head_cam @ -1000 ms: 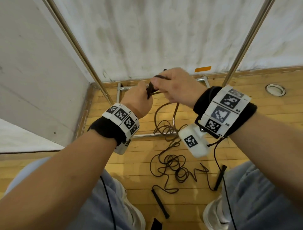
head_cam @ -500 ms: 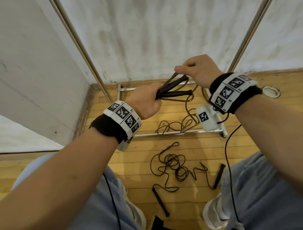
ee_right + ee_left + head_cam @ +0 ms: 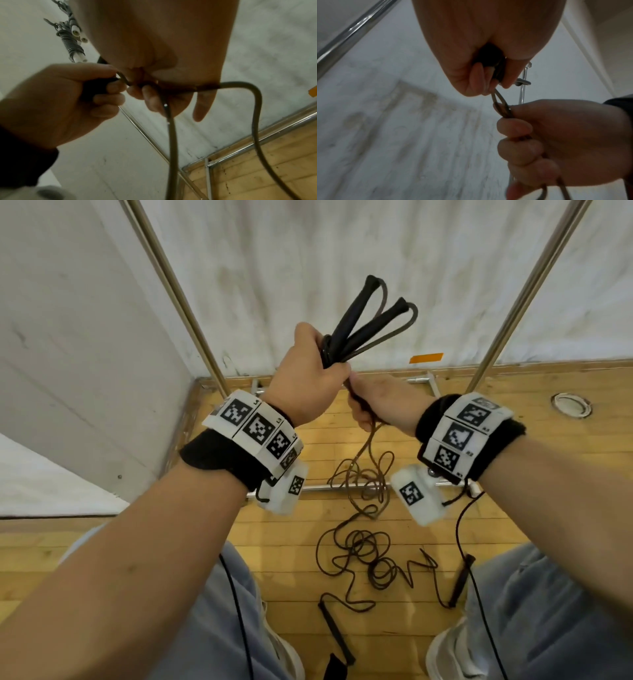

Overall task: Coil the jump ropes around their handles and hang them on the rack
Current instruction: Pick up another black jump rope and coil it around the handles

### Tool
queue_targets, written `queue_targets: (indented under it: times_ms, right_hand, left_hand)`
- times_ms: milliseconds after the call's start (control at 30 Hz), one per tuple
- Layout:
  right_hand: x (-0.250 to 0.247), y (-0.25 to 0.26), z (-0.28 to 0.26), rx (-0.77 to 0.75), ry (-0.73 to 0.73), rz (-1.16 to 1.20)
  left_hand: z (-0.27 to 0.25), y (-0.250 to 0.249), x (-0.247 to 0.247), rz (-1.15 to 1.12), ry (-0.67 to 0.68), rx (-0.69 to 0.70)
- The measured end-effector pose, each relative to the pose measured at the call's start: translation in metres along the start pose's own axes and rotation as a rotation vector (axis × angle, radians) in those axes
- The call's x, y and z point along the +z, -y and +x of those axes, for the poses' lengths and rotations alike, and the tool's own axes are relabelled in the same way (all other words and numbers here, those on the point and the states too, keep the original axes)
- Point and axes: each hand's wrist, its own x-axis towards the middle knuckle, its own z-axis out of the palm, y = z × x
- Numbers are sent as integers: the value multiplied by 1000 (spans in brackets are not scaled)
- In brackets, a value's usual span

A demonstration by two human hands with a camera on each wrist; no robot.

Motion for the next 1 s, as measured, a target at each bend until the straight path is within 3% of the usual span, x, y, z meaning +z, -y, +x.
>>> queue_targets:
  times_ms: [67,267,400,467,600,700,833,1000]
  right_hand:
    - [4,2,1,56,19,146]
    - [10,-11,-1,147,61,242]
    - [24,-16,-6,-174,-259,-43]
    - [30,-15,-8,-270,-345,-240]
    - [27,-19,-3,-138,-278,-434]
    - [22,-21,-2,-4,-166,-276]
    - [23,-21,-5,-44,-115,-141]
    - [20,-20,-12,-107,-213,-224]
  left_hand:
    - [5,1,-1,-9,-12,-13]
    - [10,6,4,46,-1,28]
    - [16,6,8,49,-104,-8]
    - [21,5,7,56,-137,-33]
    - [20,5,12,33,-83,-27]
    - [15,3,15,32,-30,8]
    - [12,4,10,58,-61,84]
    - [15,22,-12,195,-31,47]
